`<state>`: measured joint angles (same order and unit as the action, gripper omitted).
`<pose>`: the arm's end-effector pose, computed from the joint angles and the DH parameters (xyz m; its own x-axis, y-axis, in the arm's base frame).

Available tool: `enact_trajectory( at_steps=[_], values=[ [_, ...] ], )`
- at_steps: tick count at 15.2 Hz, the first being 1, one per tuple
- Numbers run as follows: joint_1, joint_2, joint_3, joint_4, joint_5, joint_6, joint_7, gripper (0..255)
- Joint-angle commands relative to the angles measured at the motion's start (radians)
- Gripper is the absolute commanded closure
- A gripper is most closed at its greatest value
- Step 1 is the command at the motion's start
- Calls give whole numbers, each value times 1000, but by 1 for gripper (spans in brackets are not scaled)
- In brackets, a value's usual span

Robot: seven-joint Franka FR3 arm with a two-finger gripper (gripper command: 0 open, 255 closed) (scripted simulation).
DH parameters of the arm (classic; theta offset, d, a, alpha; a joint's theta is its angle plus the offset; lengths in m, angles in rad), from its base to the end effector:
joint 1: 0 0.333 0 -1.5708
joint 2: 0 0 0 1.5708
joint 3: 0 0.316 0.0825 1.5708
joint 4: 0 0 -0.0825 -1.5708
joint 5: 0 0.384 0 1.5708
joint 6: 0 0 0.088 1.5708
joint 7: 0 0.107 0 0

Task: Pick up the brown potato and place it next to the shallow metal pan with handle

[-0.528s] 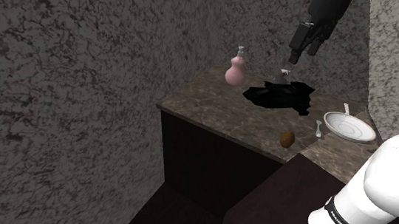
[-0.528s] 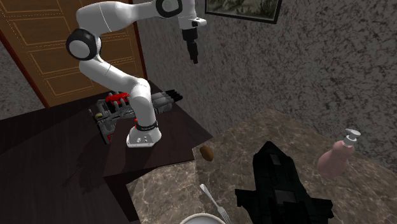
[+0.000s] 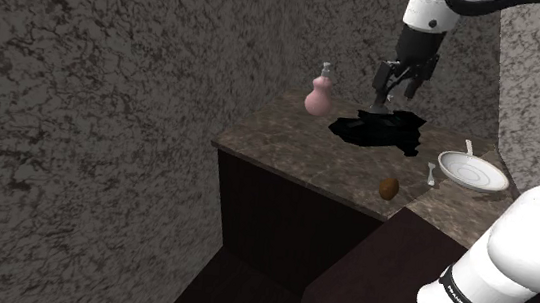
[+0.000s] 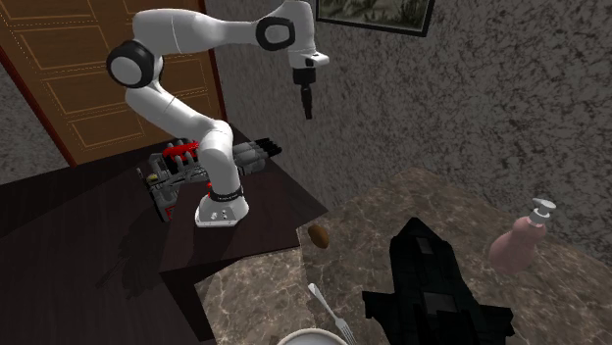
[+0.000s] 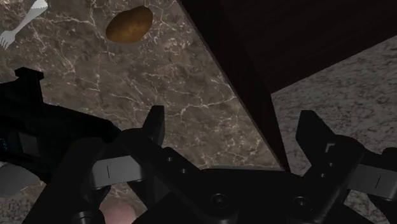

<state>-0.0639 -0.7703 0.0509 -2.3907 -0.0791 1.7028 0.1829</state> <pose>0.3234 -0.0075 0.5814 0.9758 -0.1944 0.1003 -0.2041 -0.9741 0.0976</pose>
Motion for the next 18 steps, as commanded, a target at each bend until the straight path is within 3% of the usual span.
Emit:
enact_trajectory(
  at_steps=[1, 18],
  values=[
    [-30, 35, -11, -32, -11, 58, 36, 0],
    [-264, 407, -79, -220, -91, 524, 383, 0]
  ],
)
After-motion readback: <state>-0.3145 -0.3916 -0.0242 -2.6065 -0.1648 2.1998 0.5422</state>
